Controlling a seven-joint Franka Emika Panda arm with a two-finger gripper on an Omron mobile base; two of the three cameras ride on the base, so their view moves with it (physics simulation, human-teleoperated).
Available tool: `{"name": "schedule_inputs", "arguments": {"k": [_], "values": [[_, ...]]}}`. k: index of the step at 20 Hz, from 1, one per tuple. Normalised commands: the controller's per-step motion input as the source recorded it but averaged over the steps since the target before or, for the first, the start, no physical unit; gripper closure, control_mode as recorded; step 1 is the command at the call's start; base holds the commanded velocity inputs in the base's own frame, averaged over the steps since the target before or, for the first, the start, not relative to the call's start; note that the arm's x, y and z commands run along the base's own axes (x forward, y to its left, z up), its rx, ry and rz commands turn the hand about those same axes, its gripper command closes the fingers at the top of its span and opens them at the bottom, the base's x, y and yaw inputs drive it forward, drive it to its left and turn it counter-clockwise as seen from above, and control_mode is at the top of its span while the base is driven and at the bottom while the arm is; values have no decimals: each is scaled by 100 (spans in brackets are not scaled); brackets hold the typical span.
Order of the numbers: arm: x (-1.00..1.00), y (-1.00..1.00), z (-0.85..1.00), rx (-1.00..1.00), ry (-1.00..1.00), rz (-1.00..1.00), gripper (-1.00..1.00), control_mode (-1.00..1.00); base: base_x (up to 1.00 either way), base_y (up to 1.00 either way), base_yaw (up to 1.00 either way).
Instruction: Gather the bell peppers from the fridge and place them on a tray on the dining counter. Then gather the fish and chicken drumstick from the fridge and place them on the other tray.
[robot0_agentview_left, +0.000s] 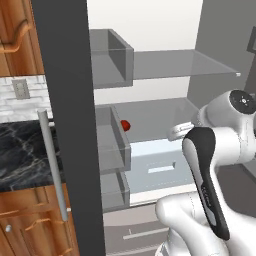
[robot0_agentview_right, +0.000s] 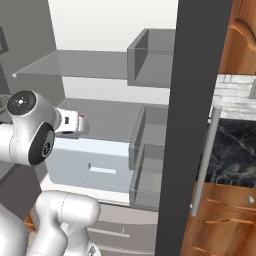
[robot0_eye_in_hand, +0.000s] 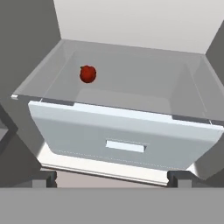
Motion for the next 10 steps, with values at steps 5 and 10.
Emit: {"name": "schedule_inputs", "arguments": {"k": [5,10], "values": [[32,26,-27,0,2,8,-100,-100,0,0,0],[26,22,-21,2,6,6,-100,-100,0,0,0]]}}
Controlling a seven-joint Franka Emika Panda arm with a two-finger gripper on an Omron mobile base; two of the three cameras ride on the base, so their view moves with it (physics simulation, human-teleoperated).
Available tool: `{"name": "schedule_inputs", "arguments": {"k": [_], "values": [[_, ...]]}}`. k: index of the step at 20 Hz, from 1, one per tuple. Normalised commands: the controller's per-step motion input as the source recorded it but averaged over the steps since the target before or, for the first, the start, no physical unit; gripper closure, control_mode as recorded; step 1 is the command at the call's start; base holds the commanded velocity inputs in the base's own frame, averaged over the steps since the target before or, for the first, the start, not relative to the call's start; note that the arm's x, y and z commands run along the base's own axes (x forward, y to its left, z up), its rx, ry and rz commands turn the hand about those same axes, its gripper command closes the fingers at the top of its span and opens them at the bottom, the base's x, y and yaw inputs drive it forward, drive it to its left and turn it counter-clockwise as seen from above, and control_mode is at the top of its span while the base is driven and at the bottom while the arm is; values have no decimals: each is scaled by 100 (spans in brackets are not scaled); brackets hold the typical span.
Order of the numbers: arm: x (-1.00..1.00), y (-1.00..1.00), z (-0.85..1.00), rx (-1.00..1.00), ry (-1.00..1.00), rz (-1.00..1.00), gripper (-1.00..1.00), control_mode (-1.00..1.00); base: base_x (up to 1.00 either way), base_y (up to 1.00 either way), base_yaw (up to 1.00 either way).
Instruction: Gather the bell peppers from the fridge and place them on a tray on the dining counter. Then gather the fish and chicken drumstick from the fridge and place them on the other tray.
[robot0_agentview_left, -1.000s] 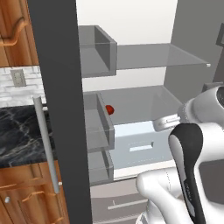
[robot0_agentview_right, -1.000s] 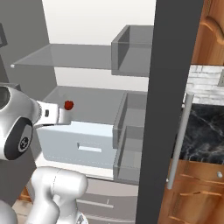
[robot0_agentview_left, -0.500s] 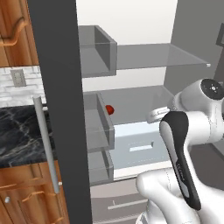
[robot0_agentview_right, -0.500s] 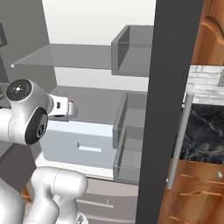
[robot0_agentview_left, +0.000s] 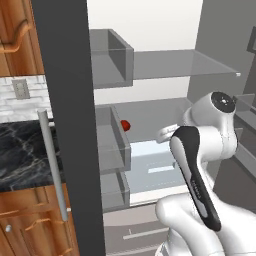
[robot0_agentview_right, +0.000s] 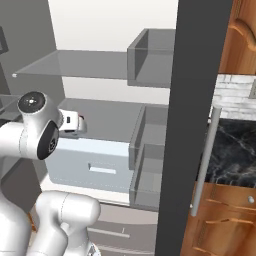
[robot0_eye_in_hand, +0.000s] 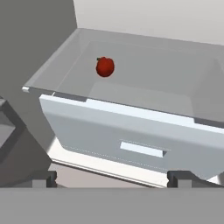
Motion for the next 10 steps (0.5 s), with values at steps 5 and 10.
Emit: {"name": "schedule_inputs", "arguments": {"k": [5,10], "values": [[35,13,-9,0,10,0,-100,-100,0,0,0],[36,5,-13,0,0,0,-100,-100,0,0,0]]}}
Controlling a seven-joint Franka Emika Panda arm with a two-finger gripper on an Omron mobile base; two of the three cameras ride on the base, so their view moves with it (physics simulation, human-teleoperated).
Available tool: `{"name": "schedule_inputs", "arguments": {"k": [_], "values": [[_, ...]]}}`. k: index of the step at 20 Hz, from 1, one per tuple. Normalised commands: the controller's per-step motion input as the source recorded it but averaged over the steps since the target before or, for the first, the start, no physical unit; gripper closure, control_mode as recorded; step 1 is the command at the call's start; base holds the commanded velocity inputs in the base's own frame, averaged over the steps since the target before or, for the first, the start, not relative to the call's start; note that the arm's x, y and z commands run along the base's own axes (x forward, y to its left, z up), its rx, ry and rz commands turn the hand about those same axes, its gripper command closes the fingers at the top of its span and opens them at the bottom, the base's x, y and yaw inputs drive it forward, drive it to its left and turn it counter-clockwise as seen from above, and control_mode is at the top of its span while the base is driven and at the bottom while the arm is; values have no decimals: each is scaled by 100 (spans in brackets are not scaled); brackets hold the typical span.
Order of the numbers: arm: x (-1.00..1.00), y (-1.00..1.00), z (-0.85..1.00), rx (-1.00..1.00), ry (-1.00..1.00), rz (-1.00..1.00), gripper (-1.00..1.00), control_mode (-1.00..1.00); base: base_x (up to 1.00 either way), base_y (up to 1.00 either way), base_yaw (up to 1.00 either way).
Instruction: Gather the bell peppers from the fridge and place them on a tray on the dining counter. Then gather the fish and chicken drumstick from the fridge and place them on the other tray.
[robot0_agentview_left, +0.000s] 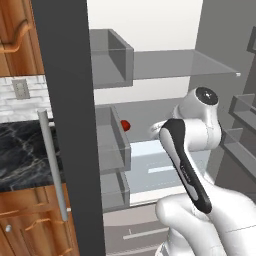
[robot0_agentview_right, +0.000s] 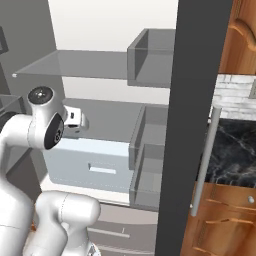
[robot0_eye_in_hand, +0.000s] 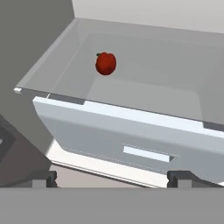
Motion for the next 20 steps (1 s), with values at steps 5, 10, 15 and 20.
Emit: {"name": "schedule_inputs", "arguments": {"k": [5,10,15,20], "values": [[24,10,-24,0,0,0,-100,-100,0,0,0],[17,19,-27,0,0,0,-100,-100,0,0,0],[30,9,-7,0,0,0,-100,-100,0,0,0],[34,10,0,0,1,0,-100,-100,0,0,0]]}}
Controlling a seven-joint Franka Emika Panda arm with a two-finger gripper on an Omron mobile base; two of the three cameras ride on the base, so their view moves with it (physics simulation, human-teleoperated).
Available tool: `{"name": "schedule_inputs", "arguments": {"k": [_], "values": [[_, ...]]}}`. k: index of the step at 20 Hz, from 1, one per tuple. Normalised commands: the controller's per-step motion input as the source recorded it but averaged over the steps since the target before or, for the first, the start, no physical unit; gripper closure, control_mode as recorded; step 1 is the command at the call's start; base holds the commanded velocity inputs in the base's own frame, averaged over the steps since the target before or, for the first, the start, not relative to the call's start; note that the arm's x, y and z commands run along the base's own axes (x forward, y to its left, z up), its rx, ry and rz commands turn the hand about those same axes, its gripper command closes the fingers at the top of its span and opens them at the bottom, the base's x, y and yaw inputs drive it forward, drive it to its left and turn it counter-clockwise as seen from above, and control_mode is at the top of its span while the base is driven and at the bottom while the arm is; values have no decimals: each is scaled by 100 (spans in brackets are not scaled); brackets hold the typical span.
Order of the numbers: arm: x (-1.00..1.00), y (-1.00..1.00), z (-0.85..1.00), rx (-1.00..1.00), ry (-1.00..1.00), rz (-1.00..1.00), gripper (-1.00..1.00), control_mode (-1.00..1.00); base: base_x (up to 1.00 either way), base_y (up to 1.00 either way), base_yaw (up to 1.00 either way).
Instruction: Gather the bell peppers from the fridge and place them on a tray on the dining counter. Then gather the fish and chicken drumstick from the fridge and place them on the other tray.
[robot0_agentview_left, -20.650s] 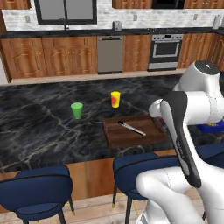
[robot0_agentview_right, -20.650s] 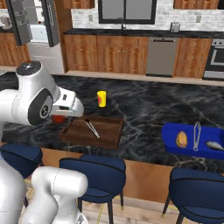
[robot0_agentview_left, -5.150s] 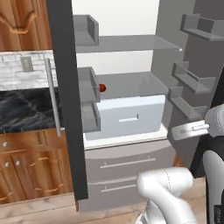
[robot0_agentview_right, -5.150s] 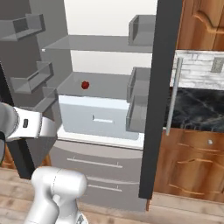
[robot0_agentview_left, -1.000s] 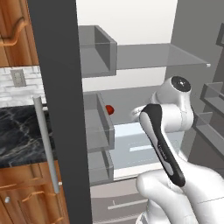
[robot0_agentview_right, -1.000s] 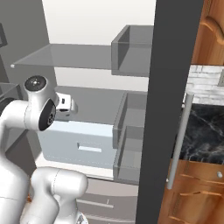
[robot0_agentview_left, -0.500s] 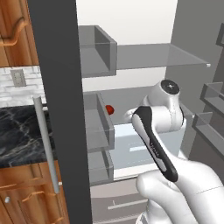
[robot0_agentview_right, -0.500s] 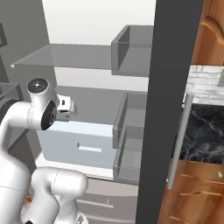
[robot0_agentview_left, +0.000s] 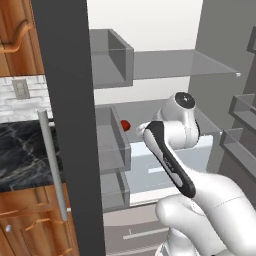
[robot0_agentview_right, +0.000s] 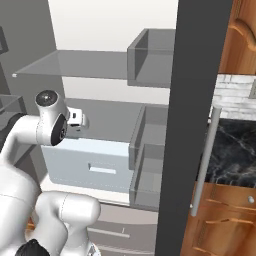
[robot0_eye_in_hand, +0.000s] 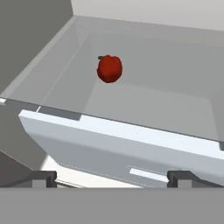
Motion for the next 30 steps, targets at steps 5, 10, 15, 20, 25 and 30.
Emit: {"name": "schedule_inputs", "arguments": {"k": [5,10,15,20,25,30], "values": [[26,17,0,0,1,0,-100,-100,0,0,0],[31,7,-1,0,0,0,-100,-100,0,0,0],[29,5,-4,0,0,0,-100,-100,0,0,0],[30,9,-12,0,0,0,-100,-100,0,0,0],[21,16,-18,0,0,0,-100,-100,0,0,0],[25,1,-10,0,0,0,-100,-100,0,0,0]]}}
